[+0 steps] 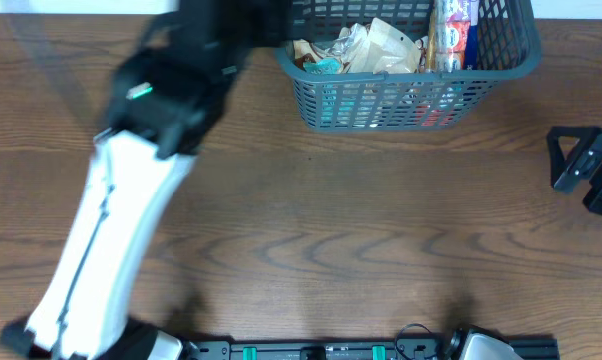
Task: Pack container
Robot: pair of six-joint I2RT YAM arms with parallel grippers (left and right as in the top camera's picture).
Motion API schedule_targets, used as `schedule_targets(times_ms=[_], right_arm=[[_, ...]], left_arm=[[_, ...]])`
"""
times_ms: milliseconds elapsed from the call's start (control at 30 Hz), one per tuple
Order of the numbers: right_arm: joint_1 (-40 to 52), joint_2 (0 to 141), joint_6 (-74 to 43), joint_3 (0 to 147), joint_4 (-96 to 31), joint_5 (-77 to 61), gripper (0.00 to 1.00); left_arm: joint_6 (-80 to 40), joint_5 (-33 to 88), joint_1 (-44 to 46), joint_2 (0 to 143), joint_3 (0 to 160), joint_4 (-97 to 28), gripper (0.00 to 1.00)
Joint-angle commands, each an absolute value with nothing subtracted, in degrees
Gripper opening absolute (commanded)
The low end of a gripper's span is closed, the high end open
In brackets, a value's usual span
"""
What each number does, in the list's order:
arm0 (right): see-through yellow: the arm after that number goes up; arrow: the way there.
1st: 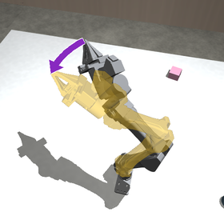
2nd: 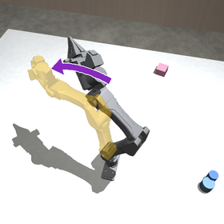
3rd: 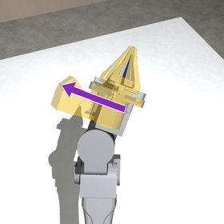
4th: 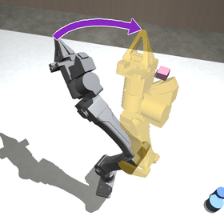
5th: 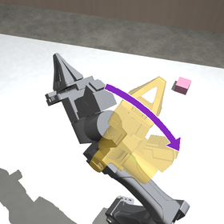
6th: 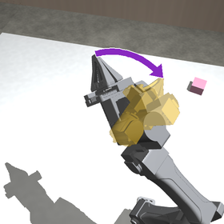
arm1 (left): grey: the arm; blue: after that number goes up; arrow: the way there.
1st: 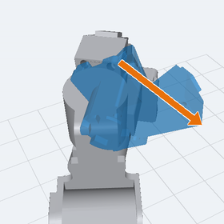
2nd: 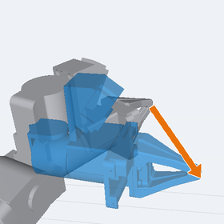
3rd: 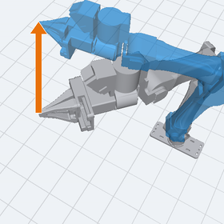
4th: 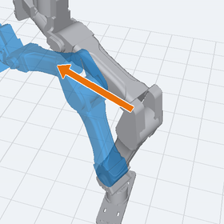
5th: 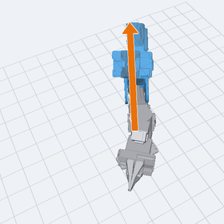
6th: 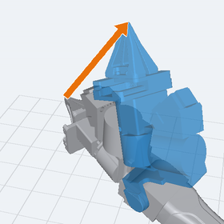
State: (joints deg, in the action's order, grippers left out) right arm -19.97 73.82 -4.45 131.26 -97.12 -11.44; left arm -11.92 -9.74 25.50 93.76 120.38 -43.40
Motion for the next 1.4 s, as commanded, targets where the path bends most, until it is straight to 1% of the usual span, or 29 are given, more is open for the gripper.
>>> schedule_targets(times_ms=[0,100,300,400,600,767,1067,1367], right_arm=[[-19.4,70.7,-2.5,130.8,-97.3,-14.4,0.99],[-19.4,67.5,-2.5,128.2,-97.3,-15.6,0.99],[-19.4,59.5,-2.3,116.9,-97.3,-17.4,0.99],[-19.4,56.8,-1.6,112.6,-97.3,-19.6,0.99],[-19.4,51.7,-1.1,105.4,-97.3,-29.0,0.99],[-19.4,49.3,-1.4,103.6,-97.3,-33.1,0.99],[-19.4,48.2,-6.4,103.5,-97.3,-33.0,0.99],[-19.4,48.2,-6.4,103.5,-97.3,-32.8,0.99]], left_arm=[[-11.6,-11.7,22.1,90.9,120.8,-47.5,1.00],[-11.6,-11.7,18.8,87.6,120.8,-50.9,1.00],[-11.6,-11.7,14.6,83.9,120.8,-53.1,0.99],[-11.7,-11.7,14.0,83.3,120.8,-53.7,0.99],[-11.7,-11.6,14.0,83.3,120.6,-55.5,0.99],[-11.7,-11.6,14.0,83.3,120.6,-57.8,0.99],[-11.7,-11.6,14.0,83.3,120.6,-58.3,0.99],[-11.7,-11.6,14.0,83.3,120.6,-58.3,0.99]])
